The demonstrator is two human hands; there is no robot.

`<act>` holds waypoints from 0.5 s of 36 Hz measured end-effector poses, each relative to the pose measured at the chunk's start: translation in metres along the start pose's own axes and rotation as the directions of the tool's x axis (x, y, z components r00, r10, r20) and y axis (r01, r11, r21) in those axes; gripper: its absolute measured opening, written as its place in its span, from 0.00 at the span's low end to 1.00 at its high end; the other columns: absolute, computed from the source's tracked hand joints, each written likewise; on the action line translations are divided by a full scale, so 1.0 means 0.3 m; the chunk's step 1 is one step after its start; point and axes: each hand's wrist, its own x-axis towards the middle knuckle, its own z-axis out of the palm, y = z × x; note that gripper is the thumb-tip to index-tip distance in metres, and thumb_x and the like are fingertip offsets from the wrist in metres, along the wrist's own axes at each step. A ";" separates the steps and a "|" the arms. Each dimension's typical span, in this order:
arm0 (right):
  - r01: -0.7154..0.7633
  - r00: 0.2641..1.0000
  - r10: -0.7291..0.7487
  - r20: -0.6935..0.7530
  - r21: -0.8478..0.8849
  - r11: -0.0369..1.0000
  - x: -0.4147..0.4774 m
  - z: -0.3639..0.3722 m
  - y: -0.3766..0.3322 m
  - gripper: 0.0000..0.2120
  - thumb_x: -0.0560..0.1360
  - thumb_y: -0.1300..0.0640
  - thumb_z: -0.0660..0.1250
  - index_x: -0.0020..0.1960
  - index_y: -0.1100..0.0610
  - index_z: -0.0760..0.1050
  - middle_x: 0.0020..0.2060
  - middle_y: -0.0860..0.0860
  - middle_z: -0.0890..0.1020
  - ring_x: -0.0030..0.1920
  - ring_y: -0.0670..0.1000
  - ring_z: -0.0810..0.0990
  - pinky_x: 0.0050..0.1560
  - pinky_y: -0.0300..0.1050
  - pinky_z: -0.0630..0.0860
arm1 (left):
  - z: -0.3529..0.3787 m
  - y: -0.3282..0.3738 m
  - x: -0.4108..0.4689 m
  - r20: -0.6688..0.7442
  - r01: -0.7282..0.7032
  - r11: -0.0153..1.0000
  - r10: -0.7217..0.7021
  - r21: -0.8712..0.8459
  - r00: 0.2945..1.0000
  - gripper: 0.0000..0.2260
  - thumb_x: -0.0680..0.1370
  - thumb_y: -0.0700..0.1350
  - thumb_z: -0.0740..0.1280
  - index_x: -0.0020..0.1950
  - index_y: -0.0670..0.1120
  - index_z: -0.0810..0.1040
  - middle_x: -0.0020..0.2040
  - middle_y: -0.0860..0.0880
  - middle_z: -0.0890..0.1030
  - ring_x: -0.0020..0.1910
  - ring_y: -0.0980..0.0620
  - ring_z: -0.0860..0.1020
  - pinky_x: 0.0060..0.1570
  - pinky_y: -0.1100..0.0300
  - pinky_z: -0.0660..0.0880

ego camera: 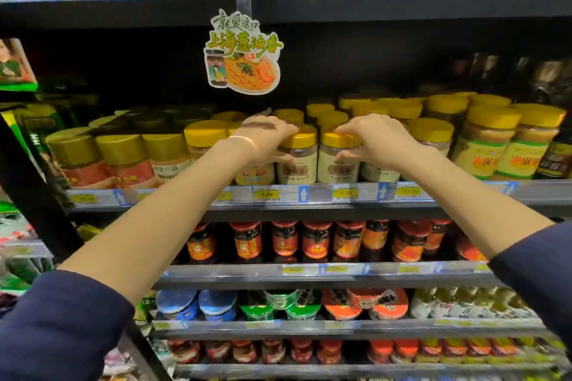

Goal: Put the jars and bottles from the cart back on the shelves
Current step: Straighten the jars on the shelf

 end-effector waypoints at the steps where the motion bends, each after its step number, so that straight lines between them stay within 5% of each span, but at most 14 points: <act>1: -0.003 1.000 0.003 0.000 -0.003 1.000 0.001 0.000 0.000 0.26 0.72 0.43 0.68 0.68 0.50 0.70 0.63 0.51 0.77 0.63 0.55 0.74 0.53 0.49 0.74 | -0.004 0.002 0.000 0.001 0.001 1.000 -0.001 0.003 1.000 0.29 0.75 0.57 0.65 0.72 0.48 0.63 0.68 0.45 0.72 0.65 0.44 0.70 0.63 0.52 0.68; 14: -0.031 0.999 0.028 0.044 0.076 0.997 0.017 0.011 0.028 0.27 0.71 0.48 0.70 0.68 0.55 0.70 0.64 0.54 0.76 0.65 0.56 0.73 0.61 0.52 0.72 | -0.030 0.060 0.011 -0.009 0.023 0.993 -0.022 0.115 1.000 0.19 0.76 0.56 0.65 0.60 0.44 0.72 0.57 0.44 0.78 0.57 0.44 0.75 0.61 0.52 0.68; 18: -0.022 0.999 0.019 0.034 0.088 0.996 0.022 0.014 0.035 0.27 0.72 0.49 0.70 0.68 0.56 0.70 0.64 0.55 0.76 0.65 0.56 0.74 0.60 0.52 0.73 | -0.029 0.068 0.021 0.014 0.051 0.993 -0.052 0.107 0.999 0.22 0.76 0.55 0.65 0.65 0.45 0.69 0.59 0.43 0.77 0.58 0.43 0.75 0.57 0.52 0.71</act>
